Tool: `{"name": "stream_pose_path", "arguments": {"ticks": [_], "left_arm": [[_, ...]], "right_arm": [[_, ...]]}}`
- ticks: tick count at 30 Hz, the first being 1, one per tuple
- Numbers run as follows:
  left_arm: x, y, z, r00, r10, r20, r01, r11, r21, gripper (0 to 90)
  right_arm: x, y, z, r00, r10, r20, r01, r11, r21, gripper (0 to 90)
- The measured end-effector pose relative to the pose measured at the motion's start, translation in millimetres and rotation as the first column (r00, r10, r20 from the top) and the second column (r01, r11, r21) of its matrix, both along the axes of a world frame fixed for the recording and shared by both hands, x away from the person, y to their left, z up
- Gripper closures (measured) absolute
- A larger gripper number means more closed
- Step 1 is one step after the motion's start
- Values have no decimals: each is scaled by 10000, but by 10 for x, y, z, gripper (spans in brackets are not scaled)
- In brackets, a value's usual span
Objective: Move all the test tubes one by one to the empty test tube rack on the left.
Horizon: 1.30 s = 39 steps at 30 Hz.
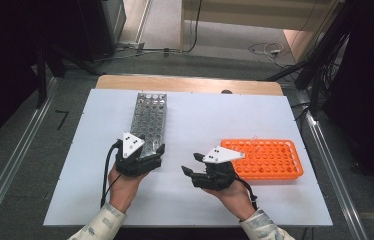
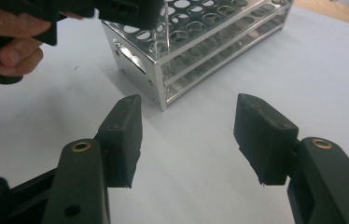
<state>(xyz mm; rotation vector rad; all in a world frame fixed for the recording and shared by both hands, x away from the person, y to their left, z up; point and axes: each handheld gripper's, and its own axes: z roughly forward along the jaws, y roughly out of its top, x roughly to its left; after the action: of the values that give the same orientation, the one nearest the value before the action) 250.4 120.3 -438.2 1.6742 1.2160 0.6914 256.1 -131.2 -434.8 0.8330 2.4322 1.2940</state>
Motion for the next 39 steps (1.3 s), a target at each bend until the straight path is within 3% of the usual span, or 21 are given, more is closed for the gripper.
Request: {"name": "stream_pose_path", "arguments": {"ticks": [2,5,12,17,23,24,26,27,28,30,32,33,34,37,39], "left_arm": [[-12,17,12,9998,189,-42,-189,9998,-90,182],[-29,50,17,9995,311,61,-310,9994,-151,171],[-27,123,18,9978,660,-16,-660,9975,-256,100],[-28,138,25,9969,782,53,-781,9967,-213,81],[-23,134,16,9968,798,27,-797,9967,-148,81],[-22,134,13,9968,803,20,-802,9966,-164,81],[-23,137,13,9967,814,20,-813,9966,-143,82],[-24,140,14,9965,830,21,-830,9964,-152,82],[-24,143,14,9966,824,7,-824,9965,-170,82],[-21,146,11,9967,811,-28,-811,9966,-138,82],[-19,146,8,9967,813,-45,-814,9965,-162,84],[-19,145,8,9966,818,-42,-818,9965,-166,84],[-18,144,8,9965,833,-45,-834,9964,-156,84],[-18,138,6,9965,835,-45,-835,9964,-145,84],[-20,137,6,9967,809,-59,-810,9966,-156,87]], "right_arm": [[-37,-63,4,10000,-42,-31,42,10000,15,395],[-83,-136,21,9999,-120,-7,120,9999,38,382],[-254,-466,125,9971,-727,213,721,9970,297,265],[-313,-806,122,9870,-1577,313,1563,9868,434,247],[-313,-988,103,9754,-2141,524,2117,9762,473,255],[-303,-1032,85,9693,-2382,605,2358,9708,445,264],[-295,-1050,73,9665,-2500,584,2474,9677,478,271],[-269,-1078,37,9571,-2791,784,2763,9600,444,293],[-248,-1088,11,9532,-2913,815,2890,9565,386,308],[-220,-1102,-21,9503,-2998,841,2980,9540,329,327],[-145,-1135,-120,9391,-3328,856,3314,9430,306,385],[-145,-1135,-120,9391,-3328,856,3314,9430,306,385],[-90,-1146,-191,9302,-3559,901,3546,9345,311,451],[-31,-1143,-261,9300,-3590,786,3586,9333,201,484],[9,-1121,-301,9283,-3595,951,3608,9326,36,527]]}}
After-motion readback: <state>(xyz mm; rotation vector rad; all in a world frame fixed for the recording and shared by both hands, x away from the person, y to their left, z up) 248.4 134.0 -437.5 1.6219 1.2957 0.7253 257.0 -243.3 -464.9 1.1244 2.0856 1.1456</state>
